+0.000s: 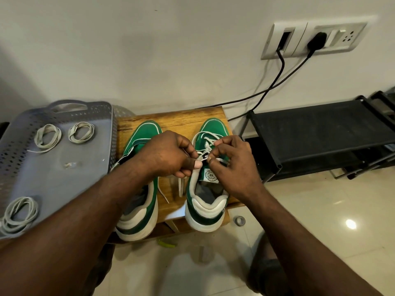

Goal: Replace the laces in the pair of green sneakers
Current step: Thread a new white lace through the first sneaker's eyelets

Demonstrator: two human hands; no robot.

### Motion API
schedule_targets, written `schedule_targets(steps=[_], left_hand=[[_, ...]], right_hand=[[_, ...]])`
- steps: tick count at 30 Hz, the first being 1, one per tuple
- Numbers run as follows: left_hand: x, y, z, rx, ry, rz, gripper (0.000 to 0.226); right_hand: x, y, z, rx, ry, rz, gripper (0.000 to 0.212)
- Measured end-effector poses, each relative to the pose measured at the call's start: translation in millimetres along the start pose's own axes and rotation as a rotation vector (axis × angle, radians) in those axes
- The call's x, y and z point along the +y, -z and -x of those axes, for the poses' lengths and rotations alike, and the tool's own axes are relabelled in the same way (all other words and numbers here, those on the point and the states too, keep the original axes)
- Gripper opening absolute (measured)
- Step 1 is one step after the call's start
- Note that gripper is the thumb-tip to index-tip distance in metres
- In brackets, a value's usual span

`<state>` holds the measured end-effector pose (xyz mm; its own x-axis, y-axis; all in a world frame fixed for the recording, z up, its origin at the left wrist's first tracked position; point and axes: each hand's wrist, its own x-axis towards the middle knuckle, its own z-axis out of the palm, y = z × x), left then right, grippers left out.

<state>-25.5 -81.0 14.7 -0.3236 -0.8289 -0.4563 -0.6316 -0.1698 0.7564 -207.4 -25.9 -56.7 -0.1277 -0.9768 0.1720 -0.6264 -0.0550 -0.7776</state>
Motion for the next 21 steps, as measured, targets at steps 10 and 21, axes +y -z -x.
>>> schedule_targets(steps=[10, 21], left_hand=[[3.0, -5.8, 1.3, -0.026, -0.005, -0.014, 0.021], [3.1, -3.9, 1.2, -0.026, 0.032, 0.018, 0.014]], right_hand=[[1.8, 6.9, 0.4, -0.143, 0.073, -0.014, 0.012], [6.1, 8.1, -2.0, -0.171, 0.106, 0.022, 0.027]])
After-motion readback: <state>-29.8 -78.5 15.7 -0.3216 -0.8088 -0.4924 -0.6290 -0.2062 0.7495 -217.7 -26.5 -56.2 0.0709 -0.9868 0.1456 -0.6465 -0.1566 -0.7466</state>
